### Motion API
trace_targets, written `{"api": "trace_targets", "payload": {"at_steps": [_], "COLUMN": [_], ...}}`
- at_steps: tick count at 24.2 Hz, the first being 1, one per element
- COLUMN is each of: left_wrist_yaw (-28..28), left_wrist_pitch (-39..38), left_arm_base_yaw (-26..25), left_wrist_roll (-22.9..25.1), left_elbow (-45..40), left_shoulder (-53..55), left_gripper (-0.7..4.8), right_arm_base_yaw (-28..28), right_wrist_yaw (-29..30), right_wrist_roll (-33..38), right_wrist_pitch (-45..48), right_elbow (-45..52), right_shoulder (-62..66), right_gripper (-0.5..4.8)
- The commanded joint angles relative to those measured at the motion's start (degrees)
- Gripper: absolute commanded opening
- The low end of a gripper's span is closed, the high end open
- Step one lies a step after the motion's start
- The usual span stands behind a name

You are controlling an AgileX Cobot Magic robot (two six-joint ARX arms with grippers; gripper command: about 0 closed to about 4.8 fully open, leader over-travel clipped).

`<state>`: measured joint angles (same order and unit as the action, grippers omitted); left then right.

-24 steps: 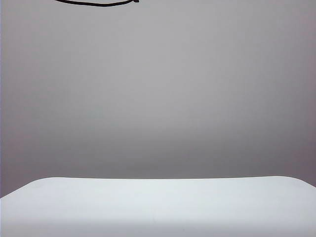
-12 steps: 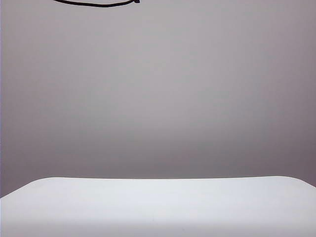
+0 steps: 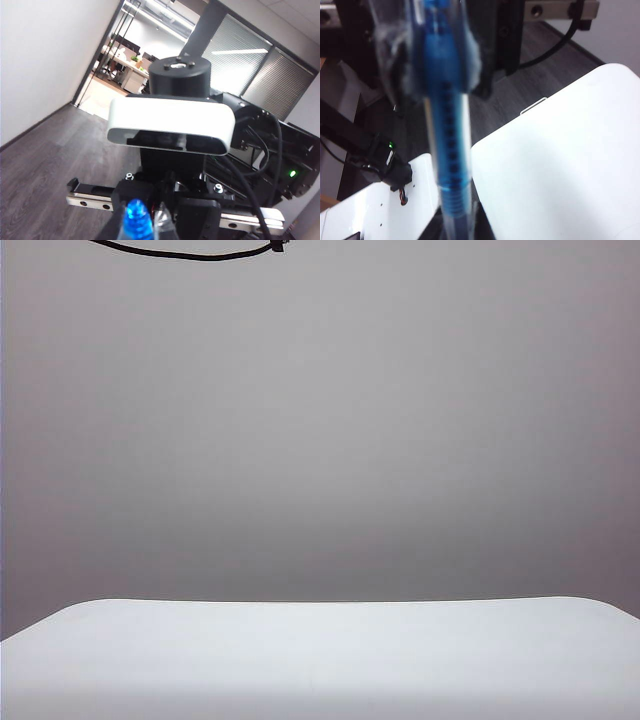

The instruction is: Pick up the pen and remove the cap.

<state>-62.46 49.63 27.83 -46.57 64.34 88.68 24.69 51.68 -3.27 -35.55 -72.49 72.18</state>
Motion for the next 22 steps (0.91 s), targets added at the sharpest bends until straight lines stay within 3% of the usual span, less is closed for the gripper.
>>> {"api": "trace_targets", "payload": {"at_steps": [1, 11, 14, 15, 18, 22], "left_wrist_yaw": [1.4, 3.5, 3.8, 5.4, 8.9, 9.4], "left_wrist_pitch": [3.4, 3.1, 1.7, -0.1, -4.3, -15.8], "left_arm_base_yaw": [-0.4, -0.8, -0.8, -1.7, -5.7, -11.3], "left_wrist_roll": [0.3, 1.4, 5.6, 7.6, 7.8, 11.4], "left_elbow": [0.5, 0.5, 0.5, 0.5, 0.5, 0.5], "left_shoulder": [-0.5, -0.5, -0.5, -0.5, -0.5, -1.0], "left_gripper": [-0.05, -0.05, -0.05, -0.05, -0.05, -0.05], "right_arm_base_yaw": [0.0, 0.0, 0.0, -0.1, -0.1, -0.1], "right_wrist_yaw": [-0.5, -0.5, -0.6, -1.2, -4.6, -12.4], "right_wrist_roll": [-1.7, -1.7, -1.7, -1.7, -1.7, -1.6], "right_wrist_pitch": [-5.4, -3.5, -3.2, -3.2, -4.0, -4.8], "right_elbow": [0.6, 7.1, 7.3, 7.3, 7.3, 7.3], "right_shoulder": [0.6, 0.5, 0.5, 0.5, 0.5, 0.5], "right_gripper": [-0.06, -0.06, -0.06, -0.06, -0.06, -0.06]}}
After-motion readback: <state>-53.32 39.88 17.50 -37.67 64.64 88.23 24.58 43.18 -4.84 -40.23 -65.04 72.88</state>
